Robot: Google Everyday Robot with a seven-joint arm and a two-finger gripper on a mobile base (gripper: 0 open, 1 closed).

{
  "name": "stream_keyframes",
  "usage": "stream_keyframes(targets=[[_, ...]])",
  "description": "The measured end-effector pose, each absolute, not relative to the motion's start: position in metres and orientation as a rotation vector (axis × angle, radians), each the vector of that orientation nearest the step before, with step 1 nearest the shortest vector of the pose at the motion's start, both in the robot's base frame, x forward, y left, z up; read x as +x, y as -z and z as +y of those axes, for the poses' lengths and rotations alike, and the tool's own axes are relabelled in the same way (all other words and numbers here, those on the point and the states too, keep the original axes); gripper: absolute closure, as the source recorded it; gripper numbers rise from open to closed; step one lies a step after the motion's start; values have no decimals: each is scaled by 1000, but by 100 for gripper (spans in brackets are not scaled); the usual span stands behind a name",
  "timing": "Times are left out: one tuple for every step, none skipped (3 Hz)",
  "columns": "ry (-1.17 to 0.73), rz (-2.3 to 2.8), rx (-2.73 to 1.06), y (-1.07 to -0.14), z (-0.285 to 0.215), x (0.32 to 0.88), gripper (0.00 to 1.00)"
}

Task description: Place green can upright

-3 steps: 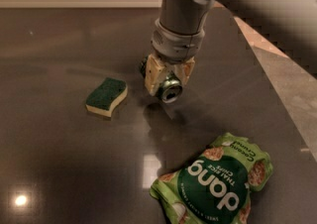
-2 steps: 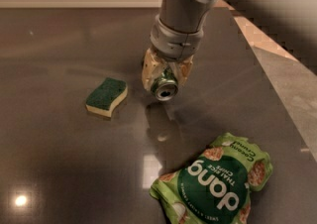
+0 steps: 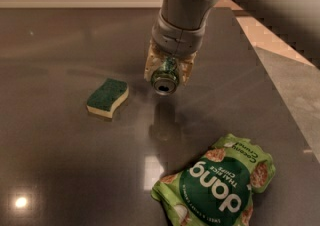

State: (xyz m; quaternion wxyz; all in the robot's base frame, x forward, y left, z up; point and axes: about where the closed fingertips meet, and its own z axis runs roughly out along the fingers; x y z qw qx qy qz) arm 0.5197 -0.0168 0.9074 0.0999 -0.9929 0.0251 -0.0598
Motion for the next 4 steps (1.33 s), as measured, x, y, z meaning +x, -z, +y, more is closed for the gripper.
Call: stream_keyframes(targets=[[175, 73, -2933, -907, -16, 520, 100], [111, 116, -2851, -909, -19, 525, 100], [11, 199, -2724, -921, -29, 531, 100], [-71, 285, -2605, -936, -36, 533, 100]])
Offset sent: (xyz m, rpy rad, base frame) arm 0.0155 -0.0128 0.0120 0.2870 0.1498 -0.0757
